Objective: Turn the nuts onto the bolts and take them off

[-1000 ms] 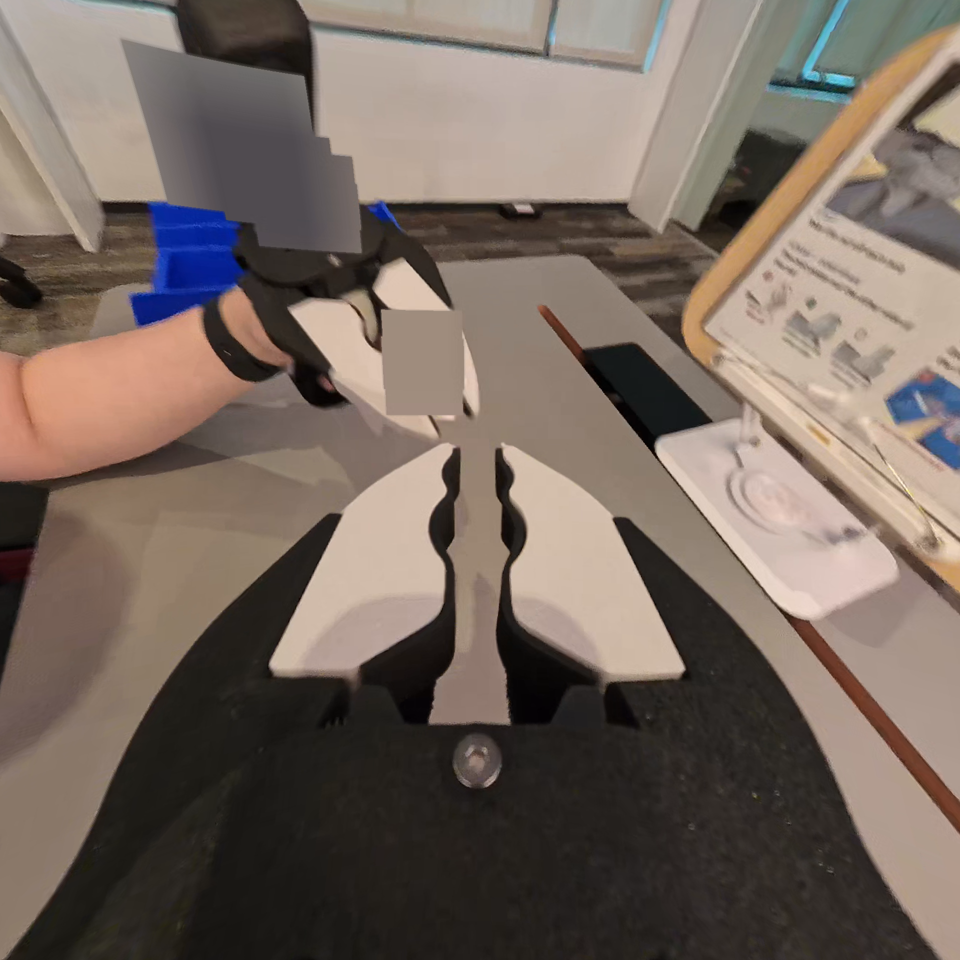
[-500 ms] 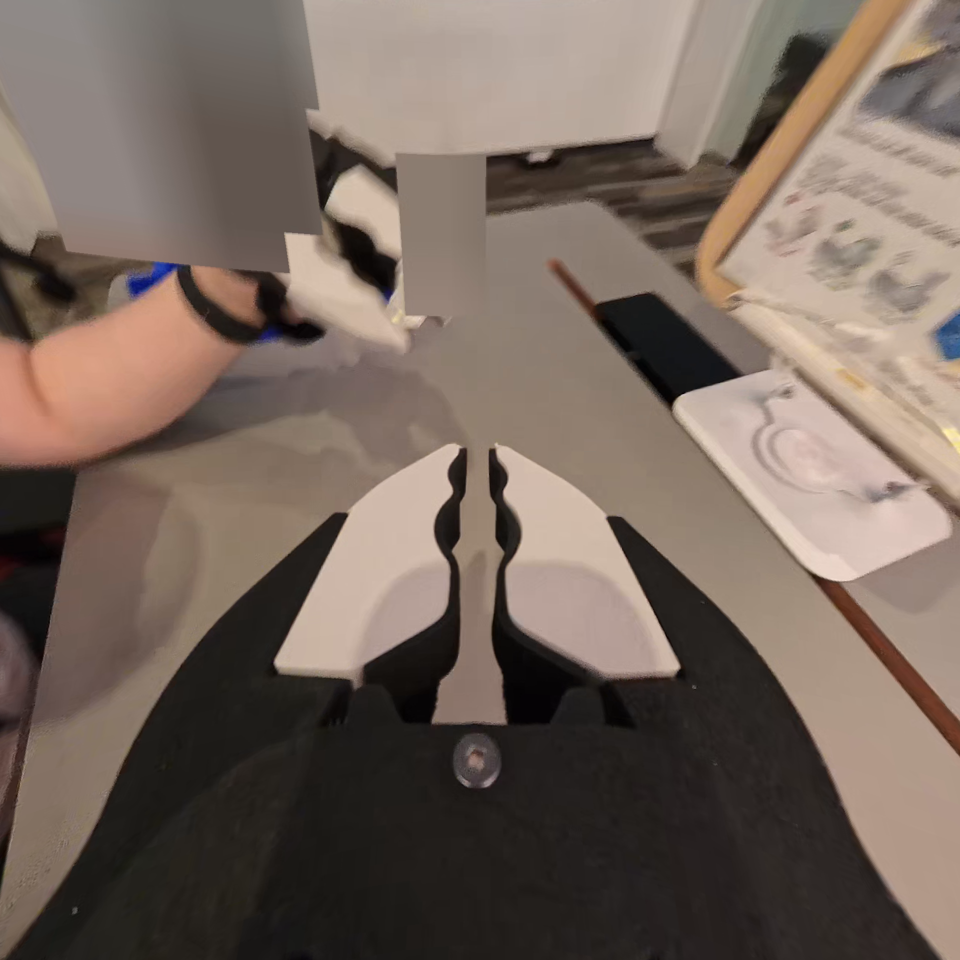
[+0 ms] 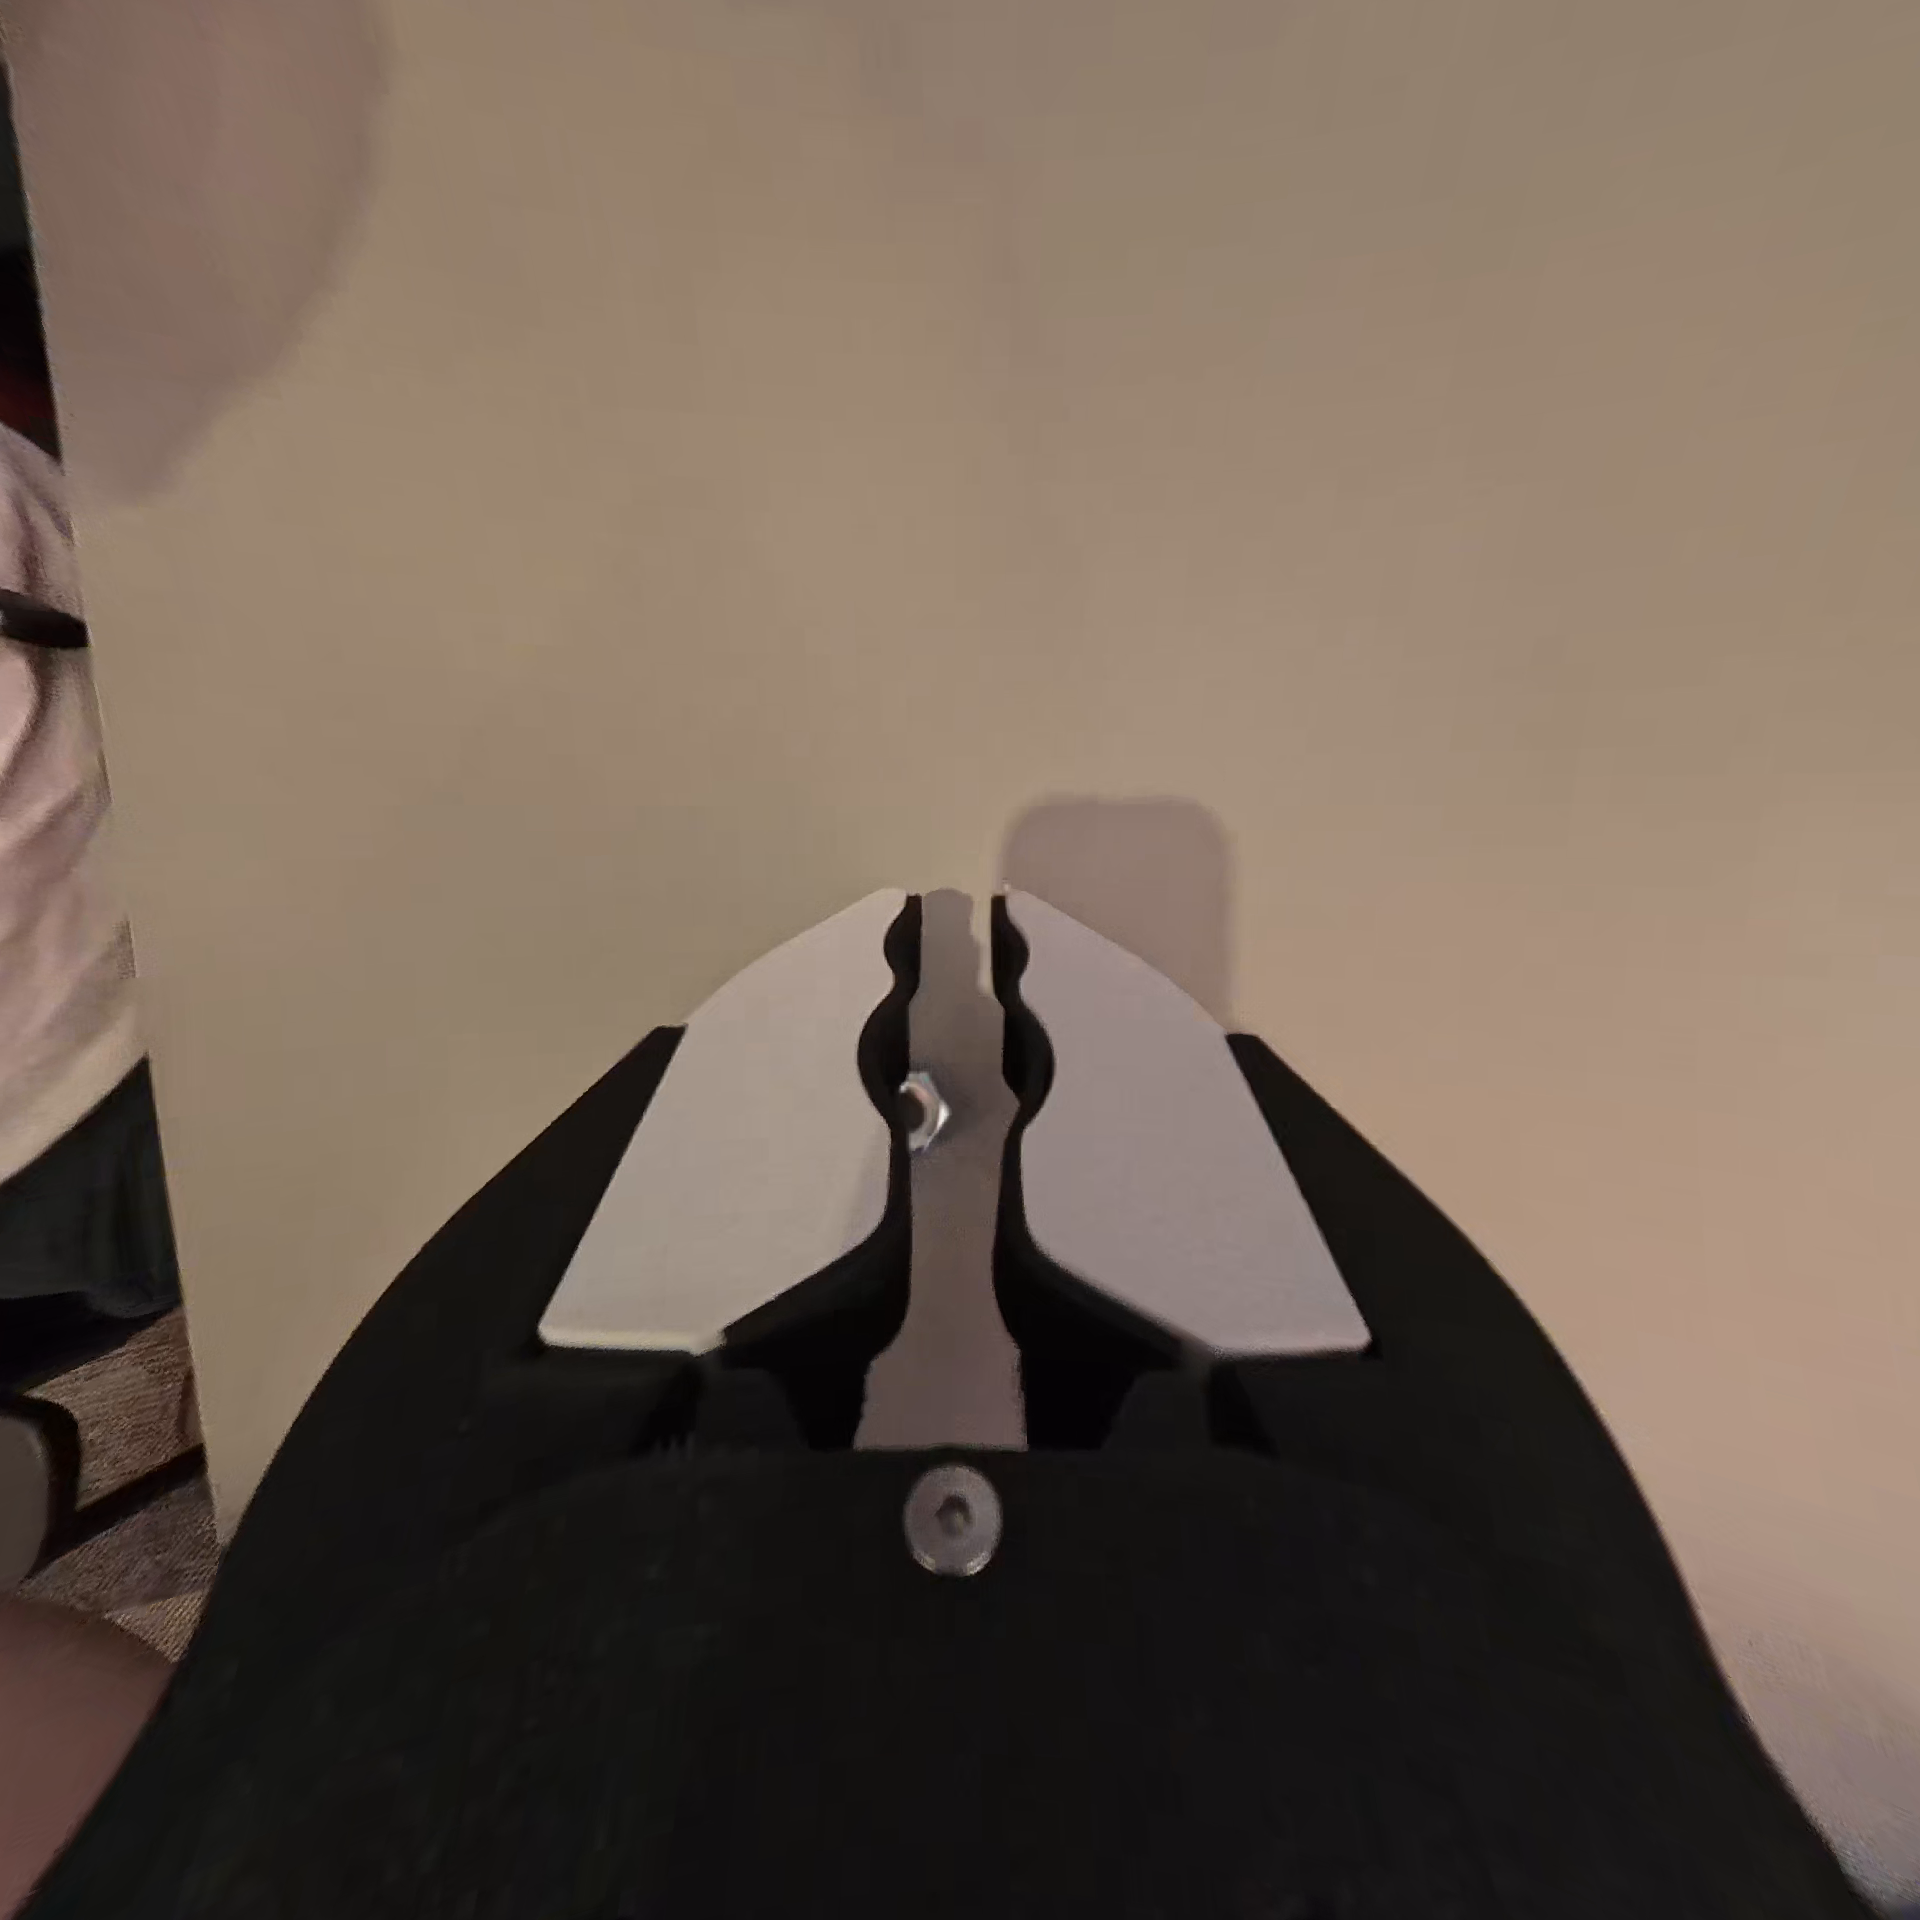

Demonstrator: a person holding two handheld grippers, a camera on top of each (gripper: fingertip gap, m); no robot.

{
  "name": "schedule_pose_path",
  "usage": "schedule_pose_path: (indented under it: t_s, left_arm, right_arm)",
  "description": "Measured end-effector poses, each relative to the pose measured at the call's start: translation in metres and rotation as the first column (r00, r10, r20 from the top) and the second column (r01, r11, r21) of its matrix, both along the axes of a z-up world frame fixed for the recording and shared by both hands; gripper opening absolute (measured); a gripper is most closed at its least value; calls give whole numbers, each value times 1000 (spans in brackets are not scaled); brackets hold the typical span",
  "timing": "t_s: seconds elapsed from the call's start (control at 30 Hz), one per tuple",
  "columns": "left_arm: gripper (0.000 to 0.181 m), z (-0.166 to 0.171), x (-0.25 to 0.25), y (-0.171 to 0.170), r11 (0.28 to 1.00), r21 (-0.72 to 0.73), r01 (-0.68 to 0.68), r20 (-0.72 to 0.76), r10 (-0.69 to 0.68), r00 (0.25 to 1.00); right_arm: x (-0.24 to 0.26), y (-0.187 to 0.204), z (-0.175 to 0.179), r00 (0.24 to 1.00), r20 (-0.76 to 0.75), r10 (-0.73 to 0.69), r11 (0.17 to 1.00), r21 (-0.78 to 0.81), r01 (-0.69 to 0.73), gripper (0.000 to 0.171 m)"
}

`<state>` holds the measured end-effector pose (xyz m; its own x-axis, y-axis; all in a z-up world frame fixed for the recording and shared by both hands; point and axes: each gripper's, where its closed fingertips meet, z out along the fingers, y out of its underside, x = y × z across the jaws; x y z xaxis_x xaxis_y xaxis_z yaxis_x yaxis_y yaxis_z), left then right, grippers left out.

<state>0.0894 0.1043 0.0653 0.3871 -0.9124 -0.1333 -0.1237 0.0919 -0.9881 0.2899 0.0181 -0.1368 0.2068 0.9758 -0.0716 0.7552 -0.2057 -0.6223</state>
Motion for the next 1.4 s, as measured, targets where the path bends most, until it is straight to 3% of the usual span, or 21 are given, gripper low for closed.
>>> schedule_pose_path:
  t_s: [0.2, 0.4, 0.6, 1.2, 1.27, 1.4]
  left_arm:
    - [18, -2, 7, -5, 1000, 7, 19, -17, -18, 1000]
    - [18, -6, 16, -9, 999, 14, 34, -44, -33, 998]
    - [18, -7, 19, -11, 999, 12, 42, -53, -42, 998]
    - [18, -12, 26, -15, 998, 18, 56, -72, -54, 996]
    - [18, -13, 27, -14, 998, 34, 49, -81, -47, 996]
    - [18, -30, 35, -15, 996, 65, 67, -165, -56, 985]
  right_arm:
    - [46, -15, -8, 987, 101, -126, 985, 134, 111, 15]
    - [55, -10, -28, 971, 140, -194, 968, 185, 167, 31]
    - [61, -8, -30, 949, 124, -291, 951, 142, 273, 29]
    - [55, -6, -29, 934, 87, -347, 935, 108, 338, 17]
    - [38, -2, -10, 948, 23, -318, 941, 134, 312, 17]
    - [-24, 24, 88, 955, -239, -174, 933, 270, 238, 17]
